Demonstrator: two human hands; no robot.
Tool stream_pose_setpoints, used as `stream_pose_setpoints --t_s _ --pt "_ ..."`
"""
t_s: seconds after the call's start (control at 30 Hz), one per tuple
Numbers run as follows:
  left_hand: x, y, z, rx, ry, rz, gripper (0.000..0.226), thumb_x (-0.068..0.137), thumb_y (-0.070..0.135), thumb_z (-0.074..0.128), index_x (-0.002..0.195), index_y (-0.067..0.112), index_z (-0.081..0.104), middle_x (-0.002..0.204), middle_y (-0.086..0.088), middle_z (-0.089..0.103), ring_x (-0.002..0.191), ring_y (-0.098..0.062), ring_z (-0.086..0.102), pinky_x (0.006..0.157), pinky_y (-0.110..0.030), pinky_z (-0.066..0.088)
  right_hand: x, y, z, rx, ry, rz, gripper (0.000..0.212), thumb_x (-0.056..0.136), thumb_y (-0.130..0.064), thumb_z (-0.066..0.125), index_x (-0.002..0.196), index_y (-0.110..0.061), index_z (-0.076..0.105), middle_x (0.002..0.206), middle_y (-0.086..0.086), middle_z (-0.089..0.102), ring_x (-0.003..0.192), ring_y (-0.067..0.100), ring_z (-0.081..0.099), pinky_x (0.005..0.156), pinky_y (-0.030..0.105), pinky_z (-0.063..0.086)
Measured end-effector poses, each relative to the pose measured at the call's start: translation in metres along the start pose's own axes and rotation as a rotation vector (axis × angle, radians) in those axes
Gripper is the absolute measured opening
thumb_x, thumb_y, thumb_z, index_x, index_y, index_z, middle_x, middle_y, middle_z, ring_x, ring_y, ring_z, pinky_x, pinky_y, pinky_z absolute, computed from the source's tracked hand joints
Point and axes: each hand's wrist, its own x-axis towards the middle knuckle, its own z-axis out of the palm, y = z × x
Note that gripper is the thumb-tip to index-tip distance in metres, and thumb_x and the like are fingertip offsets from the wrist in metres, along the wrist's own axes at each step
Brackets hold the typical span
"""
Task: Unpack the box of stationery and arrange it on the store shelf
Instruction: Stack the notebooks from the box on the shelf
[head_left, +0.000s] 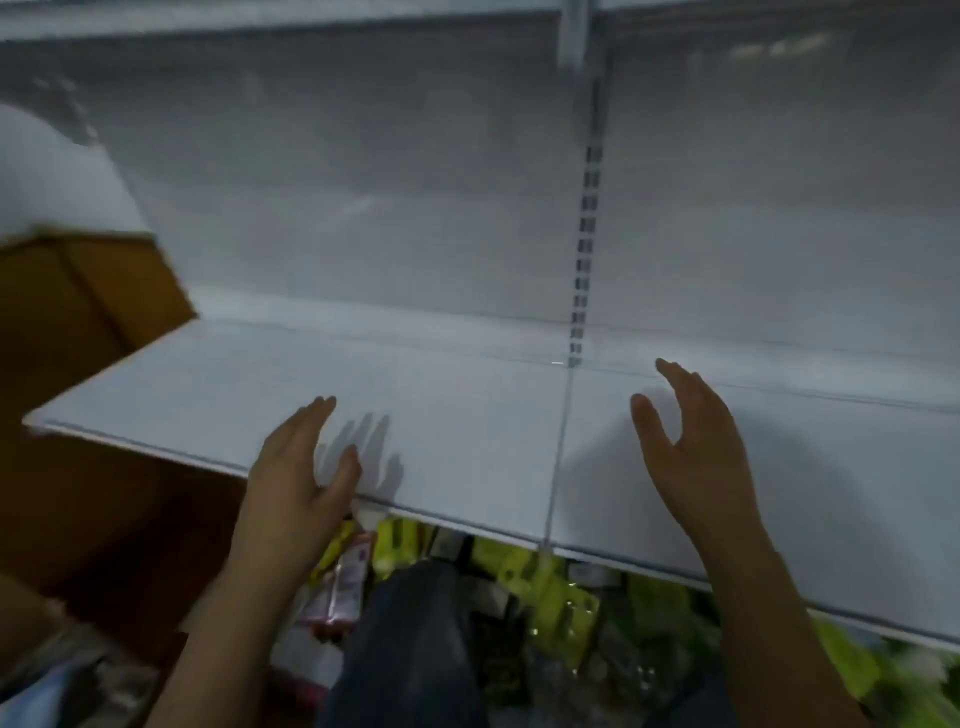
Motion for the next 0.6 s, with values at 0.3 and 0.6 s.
stream_pose_setpoints --t_s 0.3,0.6 --pt "-0.116 -0.175 -0.152 0.276 0.228 -0.614 0.052 0.099 0.035 0.053 0.147 0.019 0.041 0.148 -0.004 0.046 0.136 -0.025 0.039 0.109 -0.045 0.038 -0.074 -0.163 0.205 0.284 -0.478 -0.327 0.057 0.094 -0.056 0.044 0.144 -0.027 0.045 0.153 -0.005 0.038 0.145 0.009 0.024 0.119 0.035 0.023" --pt "-0.223 -0.281 -0.206 0.213 0.037 -1.214 0.070 0.095 0.042 0.056 0.153 0.022 0.024 0.154 -0.012 0.031 0.138 -0.035 0.035 0.111 -0.048 0.036 -0.211 -0.290 0.335 0.213 -1.047 -0.685 0.061 0.096 -0.052 0.045 0.151 -0.027 0.031 0.157 -0.007 0.028 0.143 0.012 0.025 0.114 0.031 0.028"
